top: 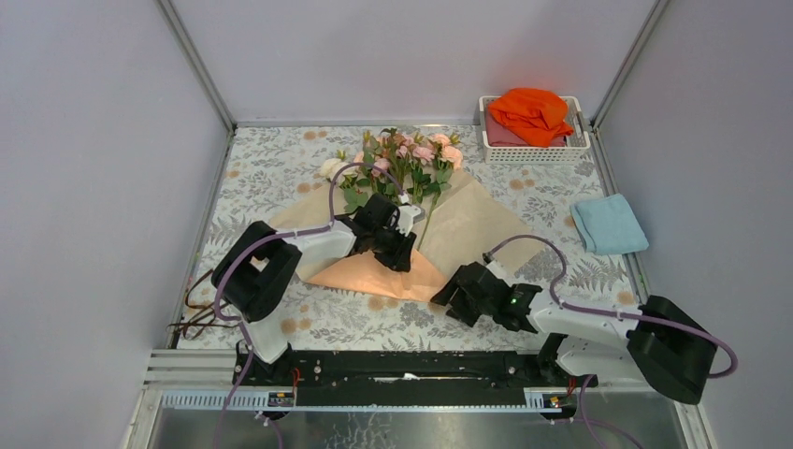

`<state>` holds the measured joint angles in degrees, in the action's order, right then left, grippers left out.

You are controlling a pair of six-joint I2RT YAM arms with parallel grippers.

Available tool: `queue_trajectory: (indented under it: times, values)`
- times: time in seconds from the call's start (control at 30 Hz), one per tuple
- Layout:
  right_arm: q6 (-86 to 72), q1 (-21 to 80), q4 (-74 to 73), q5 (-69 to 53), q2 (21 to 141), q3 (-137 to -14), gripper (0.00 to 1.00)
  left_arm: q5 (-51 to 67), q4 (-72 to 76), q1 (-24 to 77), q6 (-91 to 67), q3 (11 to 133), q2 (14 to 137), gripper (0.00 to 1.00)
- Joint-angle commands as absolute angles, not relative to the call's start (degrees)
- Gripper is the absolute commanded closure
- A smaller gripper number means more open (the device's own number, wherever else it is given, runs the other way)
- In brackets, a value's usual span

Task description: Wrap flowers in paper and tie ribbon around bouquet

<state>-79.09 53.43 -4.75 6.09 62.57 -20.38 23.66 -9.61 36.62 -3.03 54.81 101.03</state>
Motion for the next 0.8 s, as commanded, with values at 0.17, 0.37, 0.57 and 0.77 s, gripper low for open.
queue_trajectory:
  times: [0.17,0.37,0.57,0.77]
  values:
    - [-95.57,56.34,-1.81,20.22,69.48,-18.94,0.47,25.65,-9.03,35.72,-3.89,52.92,103.1,0.58]
    - [-97.33,56.34,-4.72,26.88,67.08,-19.26,0.62,27.37,-8.53,35.33,-3.95,53.06,103.69,0.58]
    - [-98.2,56.34,-2.75,28.35,67.4,-17.6,0.77,28.72,-7.89,35.33,-3.68,53.07,103.74,0.58]
    - [-92.83,56.34,-8.23,32.85,65.09,-20.99,0.91,28.1,-9.24,35.38,-3.24,55.1,104.09,0.58]
